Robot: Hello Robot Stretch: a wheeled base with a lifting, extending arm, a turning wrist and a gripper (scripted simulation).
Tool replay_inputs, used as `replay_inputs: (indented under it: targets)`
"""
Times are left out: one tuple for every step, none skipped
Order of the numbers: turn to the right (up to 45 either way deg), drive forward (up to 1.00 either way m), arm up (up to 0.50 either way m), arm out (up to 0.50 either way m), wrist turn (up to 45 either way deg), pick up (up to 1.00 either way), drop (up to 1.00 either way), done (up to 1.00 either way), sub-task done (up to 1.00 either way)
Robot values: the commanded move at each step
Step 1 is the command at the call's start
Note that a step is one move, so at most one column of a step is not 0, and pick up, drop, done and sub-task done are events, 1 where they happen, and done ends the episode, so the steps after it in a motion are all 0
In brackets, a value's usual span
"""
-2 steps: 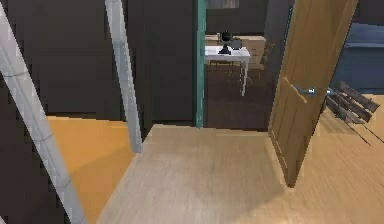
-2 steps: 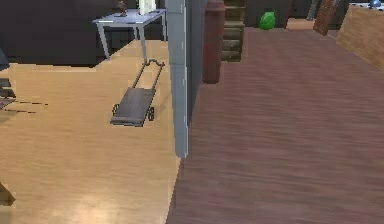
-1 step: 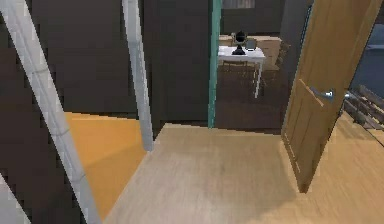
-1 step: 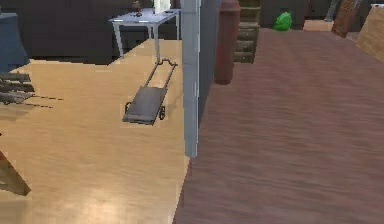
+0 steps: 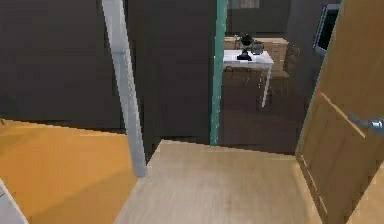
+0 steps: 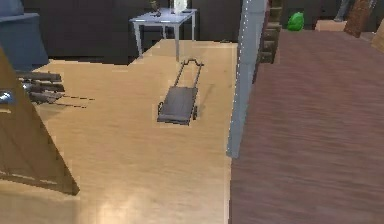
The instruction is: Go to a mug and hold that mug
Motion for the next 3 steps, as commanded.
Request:
replay_inputs:
  targets:
    - [-24.0, 0.0, 0.0, 0.0, 0.0, 0.0, 0.0, 0.0, 0.0]
    - [0.0, 1.0, 0.0, 0.0, 0.0, 0.0, 0.0, 0.0, 0.0]
    - [-27.0, 0.0, 0.0, 0.0, 0.0, 0.0, 0.0, 0.0, 0.0]
